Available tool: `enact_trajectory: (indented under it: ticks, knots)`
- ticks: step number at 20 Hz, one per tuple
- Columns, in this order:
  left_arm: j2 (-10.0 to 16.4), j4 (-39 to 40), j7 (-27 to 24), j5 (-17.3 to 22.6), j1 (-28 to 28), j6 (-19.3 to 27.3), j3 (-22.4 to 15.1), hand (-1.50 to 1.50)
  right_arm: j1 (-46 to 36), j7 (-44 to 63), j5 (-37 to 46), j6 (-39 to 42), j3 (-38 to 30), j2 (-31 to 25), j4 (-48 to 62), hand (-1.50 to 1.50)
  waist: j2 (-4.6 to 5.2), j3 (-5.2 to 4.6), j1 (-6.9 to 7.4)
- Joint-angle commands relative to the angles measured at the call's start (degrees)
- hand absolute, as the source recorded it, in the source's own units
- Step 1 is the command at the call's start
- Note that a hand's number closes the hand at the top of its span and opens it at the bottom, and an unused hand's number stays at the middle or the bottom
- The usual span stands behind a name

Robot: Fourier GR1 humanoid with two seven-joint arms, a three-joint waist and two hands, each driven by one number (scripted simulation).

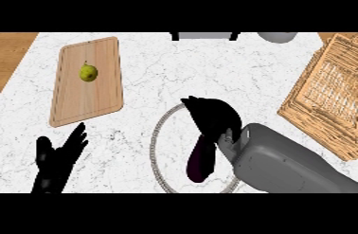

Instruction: Pick the eggplant from the placemat and place it in the basket

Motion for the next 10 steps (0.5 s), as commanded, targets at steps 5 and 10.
enact_trajectory:
  ticks: [5,10]
  knots:
    - [-2.7,3.5,0.2,-2.2,0.8,0.6,-0.8,0.00,5.3,-3.2,7.8,2.1,-1.8,0.9,4.2,-1.50,0.37,-0.35,0.18]
    - [-2.0,6.3,1.1,-1.0,-2.6,-1.6,1.3,0.00,5.8,-0.6,10.8,1.7,-2.7,5.5,4.5,-1.50,0.40,-0.37,0.07]
